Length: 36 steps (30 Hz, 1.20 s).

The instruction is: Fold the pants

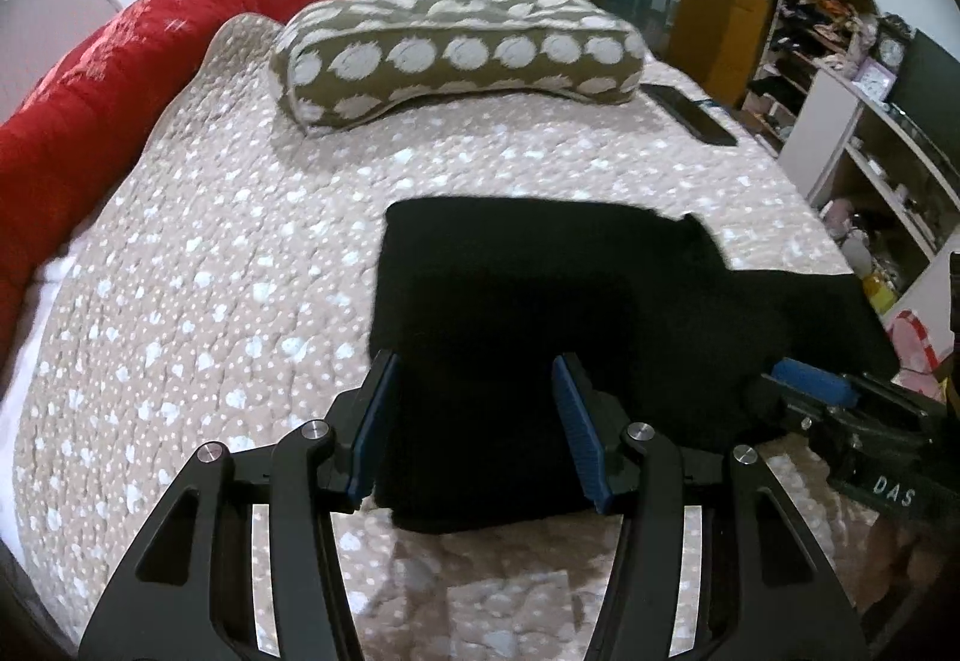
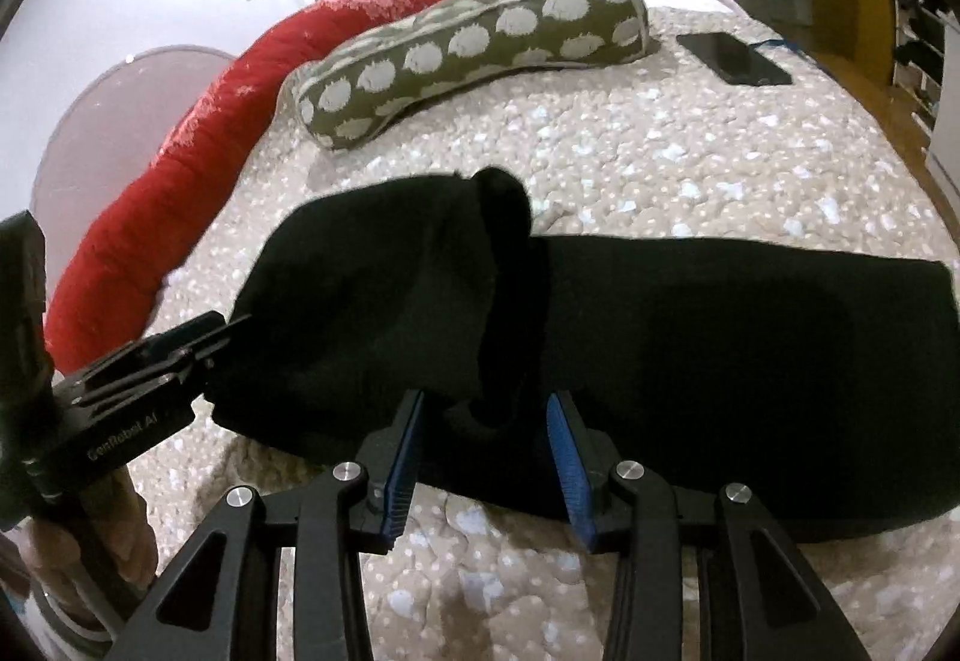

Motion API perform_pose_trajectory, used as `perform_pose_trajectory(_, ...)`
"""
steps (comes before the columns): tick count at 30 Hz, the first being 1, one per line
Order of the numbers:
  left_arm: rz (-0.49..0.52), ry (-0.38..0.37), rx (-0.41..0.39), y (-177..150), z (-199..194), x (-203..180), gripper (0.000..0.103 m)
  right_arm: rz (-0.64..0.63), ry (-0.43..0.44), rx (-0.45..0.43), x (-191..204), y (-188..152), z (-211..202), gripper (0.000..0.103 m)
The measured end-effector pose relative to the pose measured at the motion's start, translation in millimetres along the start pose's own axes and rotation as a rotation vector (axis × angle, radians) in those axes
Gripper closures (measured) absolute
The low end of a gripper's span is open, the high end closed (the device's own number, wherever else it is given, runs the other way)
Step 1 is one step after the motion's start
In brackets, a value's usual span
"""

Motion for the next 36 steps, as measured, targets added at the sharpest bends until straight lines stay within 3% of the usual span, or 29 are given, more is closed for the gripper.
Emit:
perform_pose_trajectory(4, 0.032, -0.056, 0.012, 3.8, 1.3, -22.2, 0.032, 0.043, -0.045, -0.04, -21.0, -2.3, -24.9, 0.06)
perform_pose_trajectory(11, 0.151, -0.219, 0.081, 10.3, 23.8, -90.2, 0.032, 0.15, -0.117, -0.055, -80.7, -35.8, -66.9, 0.057)
perform_pose_trajectory(17, 0.215, -0.285, 0.126, 22.6, 43.0, -142.5, 0.032, 0.263, -0.119, -0.056, -123.5, -59.9, -85.8, 0.056)
perform_pose_trajectory(28, 0.389, -0.337, 0.157, 45.9, 71.3, -222.6, 0.032, 0.34, -0.058, -0.104, -144.6, -58.4, -81.6, 0.054)
perform_pose_trajectory(36, 0.448, -0.353, 0.168, 53.1, 88.9, -252.4, 0.032, 0.345, -0.024, -0.127, -148.4, -54.2, -78.8, 0.054)
Point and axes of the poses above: each gripper's, at about its wrist camera, not at the fingertips, and z roughly the way its jaws point, x to its left, y to its top, the point moved 4 cm from there along z, roughly the way its jaws point, and after that the axes turned 1 degree about x, right-handed, at the moved point
